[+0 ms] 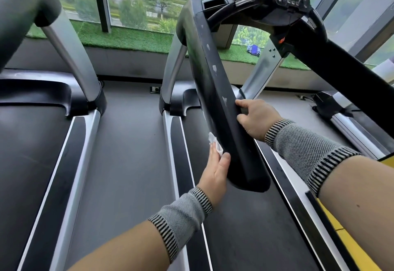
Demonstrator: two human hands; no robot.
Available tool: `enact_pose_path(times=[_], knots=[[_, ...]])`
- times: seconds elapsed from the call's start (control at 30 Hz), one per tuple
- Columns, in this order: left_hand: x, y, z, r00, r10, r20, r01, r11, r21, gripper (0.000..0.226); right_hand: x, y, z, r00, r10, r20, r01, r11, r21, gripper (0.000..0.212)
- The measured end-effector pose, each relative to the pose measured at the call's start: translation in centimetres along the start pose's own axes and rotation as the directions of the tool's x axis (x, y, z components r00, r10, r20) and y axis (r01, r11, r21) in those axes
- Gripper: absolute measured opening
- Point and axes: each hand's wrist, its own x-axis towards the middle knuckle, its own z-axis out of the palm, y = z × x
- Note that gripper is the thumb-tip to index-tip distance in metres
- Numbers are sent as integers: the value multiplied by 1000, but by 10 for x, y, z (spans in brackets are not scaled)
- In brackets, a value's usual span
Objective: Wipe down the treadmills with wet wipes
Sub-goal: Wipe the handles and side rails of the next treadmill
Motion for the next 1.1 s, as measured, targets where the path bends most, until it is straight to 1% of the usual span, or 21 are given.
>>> enact_pose_path(times=[0.17,0.3,0.37,0.47,0.57,0.67,0.77,0.87,0.93,1.0,1.1], knots=[[32,13,-10,997,-41,-63,41,999,-8,81,0,-2,-1,1000,-7,6,7,1000,-15,48],[-10,2,12,998,58,-27,-57,998,24,81,-3,0,-2,999,-36,-5,36,999,7,42],[-19,-7,16,997,76,-21,-75,997,36,85,-2,2,-2,999,-35,-7,36,999,23,41],[8,2,5,997,1,-80,3,999,48,92,0,2,-1,1000,-20,-4,20,997,75,36],[30,14,-4,992,-14,-125,27,995,97,96,-1,2,0,1000,-13,8,12,995,99,37],[0,12,11,996,29,-84,-17,990,143,93,-2,5,1,1000,-19,16,17,994,109,41],[-27,5,22,996,84,-38,-75,977,197,89,0,7,0,1000,-17,0,17,994,111,41],[-1,16,10,997,29,-75,-10,971,239,92,-1,4,-1,1000,-29,2,28,992,123,37],[16,27,-1,996,15,-91,10,963,268,94,-3,1,0,999,-34,11,32,994,101,37],[15,28,0,996,31,-82,-7,959,284,94,-6,0,1,999,-39,12,38,997,71,39],[-22,18,16,995,90,-33,-75,945,318,90,-12,1,-2,999,-39,18,39,999,31,42]])
